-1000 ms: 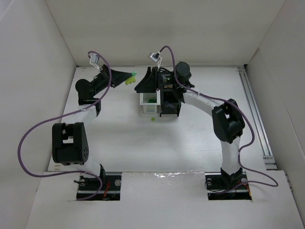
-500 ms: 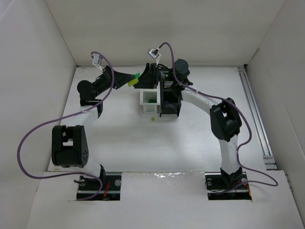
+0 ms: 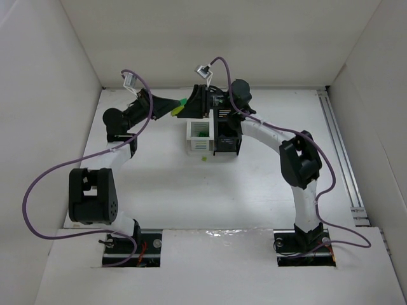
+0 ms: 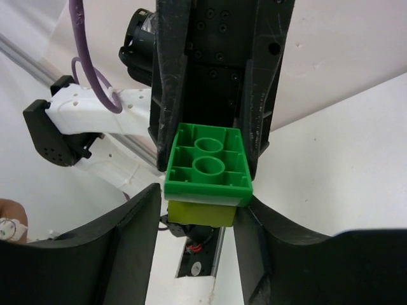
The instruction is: Sort the legos into containers by color
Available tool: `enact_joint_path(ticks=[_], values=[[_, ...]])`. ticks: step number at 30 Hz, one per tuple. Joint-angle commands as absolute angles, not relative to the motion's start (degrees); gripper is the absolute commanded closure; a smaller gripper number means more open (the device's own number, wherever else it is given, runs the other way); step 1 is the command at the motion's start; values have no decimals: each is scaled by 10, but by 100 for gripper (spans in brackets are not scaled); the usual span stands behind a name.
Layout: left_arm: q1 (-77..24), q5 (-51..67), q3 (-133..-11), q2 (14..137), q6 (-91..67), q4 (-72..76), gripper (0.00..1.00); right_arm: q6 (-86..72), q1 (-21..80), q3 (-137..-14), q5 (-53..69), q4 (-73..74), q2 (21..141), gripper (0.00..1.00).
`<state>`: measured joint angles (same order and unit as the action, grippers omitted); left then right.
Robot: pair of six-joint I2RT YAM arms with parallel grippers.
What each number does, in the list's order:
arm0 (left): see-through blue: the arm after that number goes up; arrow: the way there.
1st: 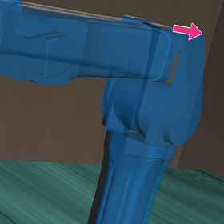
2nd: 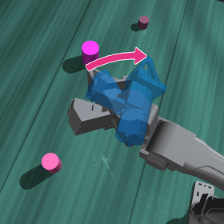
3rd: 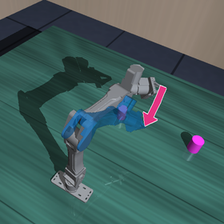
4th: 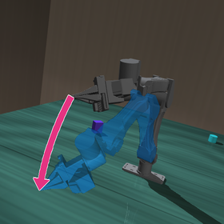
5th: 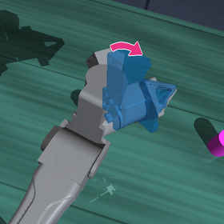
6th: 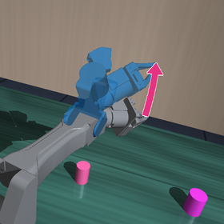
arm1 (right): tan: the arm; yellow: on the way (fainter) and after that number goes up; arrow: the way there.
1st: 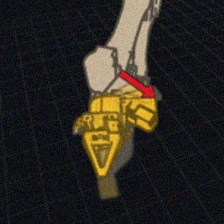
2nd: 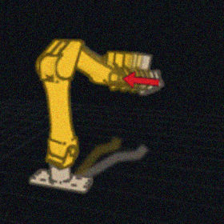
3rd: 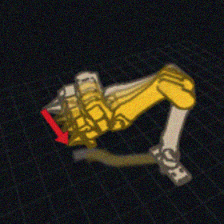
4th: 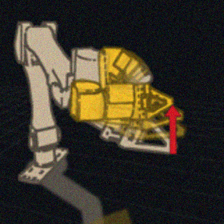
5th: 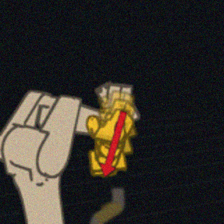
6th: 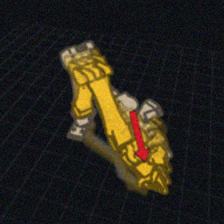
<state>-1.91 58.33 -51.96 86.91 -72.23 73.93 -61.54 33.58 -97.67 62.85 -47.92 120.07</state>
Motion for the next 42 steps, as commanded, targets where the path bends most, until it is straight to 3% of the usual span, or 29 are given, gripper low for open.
enact_joint_path(ticks=[1, 10, 14, 17, 18, 22, 32, 42], values=[[-27, 587, -518, 836, -703, 925, 100, -620, 345, -1009, 621, -498, 1203, 48], [-27, 592, -506, 824, -674, 912, 100, -620, 340, -1009, 591, -476, 1203, 48], [-27, 592, -506, 819, -669, 905, 100, -620, 340, -1009, 591, -476, 1203, 57], [-27, 587, -506, 819, -657, 898, 100, -620, 340, -1009, 591, -476, 1203, 69], [-27, 580, -506, 819, -657, 898, 100, -620, 340, -1009, 596, -483, 1203, 79], [-27, 561, -523, 841, -671, 906, 100, -620, 340, -1004, 608, -509, 1203, 99], [-21, 534, -641, 894, -697, 913, 100, -585, 352, -959, 665, -541, 1187, 100], [-4, 545, -644, 899, -691, 902, 100, -470, 319, -825, 692, -469, 1107, 100]])
